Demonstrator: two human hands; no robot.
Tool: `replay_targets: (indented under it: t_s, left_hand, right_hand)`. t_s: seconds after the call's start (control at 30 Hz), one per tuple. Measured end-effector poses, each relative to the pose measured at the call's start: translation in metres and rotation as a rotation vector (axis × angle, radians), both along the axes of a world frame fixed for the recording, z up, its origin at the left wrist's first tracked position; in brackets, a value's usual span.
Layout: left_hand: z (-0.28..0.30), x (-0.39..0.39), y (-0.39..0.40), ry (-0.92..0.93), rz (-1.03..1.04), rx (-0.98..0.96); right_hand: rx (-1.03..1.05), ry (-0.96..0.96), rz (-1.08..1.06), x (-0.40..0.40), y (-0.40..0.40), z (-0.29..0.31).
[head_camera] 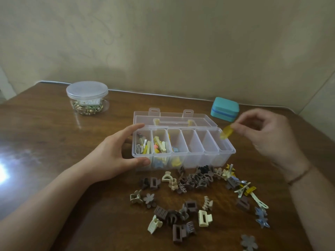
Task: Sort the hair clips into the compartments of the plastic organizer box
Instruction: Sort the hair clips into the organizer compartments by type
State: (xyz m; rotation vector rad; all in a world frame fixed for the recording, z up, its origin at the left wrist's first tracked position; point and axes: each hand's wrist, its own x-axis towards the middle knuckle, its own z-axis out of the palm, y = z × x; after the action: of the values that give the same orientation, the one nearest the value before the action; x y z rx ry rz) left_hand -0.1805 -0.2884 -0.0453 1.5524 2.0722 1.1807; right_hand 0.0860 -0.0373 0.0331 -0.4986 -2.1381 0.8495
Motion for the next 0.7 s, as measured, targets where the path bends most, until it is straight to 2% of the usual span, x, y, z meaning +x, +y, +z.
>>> replay_targets:
  t_s: [0.13,0.27,0.4,0.53,0.63,0.7]
  left_hand:
    - [0.000,0.000,0.000,0.003,0.003,0.001]
    - [0.001,0.002,-0.001,-0.004,0.001,-0.002]
    - [0.002,0.001,-0.001,-0.002,-0.004,-0.011]
    - [0.001,0.000,-0.001,0.002,0.000,-0.012]
    - [0.000,0.000,-0.001,0.003,-0.001,-0.011]
    - [-0.001,0.000,0.000,-0.004,-0.002,-0.003]
  right_hand:
    - [0.069,-0.064,0.164,-0.055,-0.036,0.004]
    - [0.120,-0.327,0.194,-0.079,-0.049,-0.013]
    - [0.167,-0.196,0.066,-0.059,-0.033,-0.006]
    - [0.134,-0.185,0.032,-0.007,-0.001,0.001]
    - [0.058,-0.354,0.063,0.031,0.017,-0.013]
    - [0.057,-0.583,0.103,0.043,0.025,-0.026]
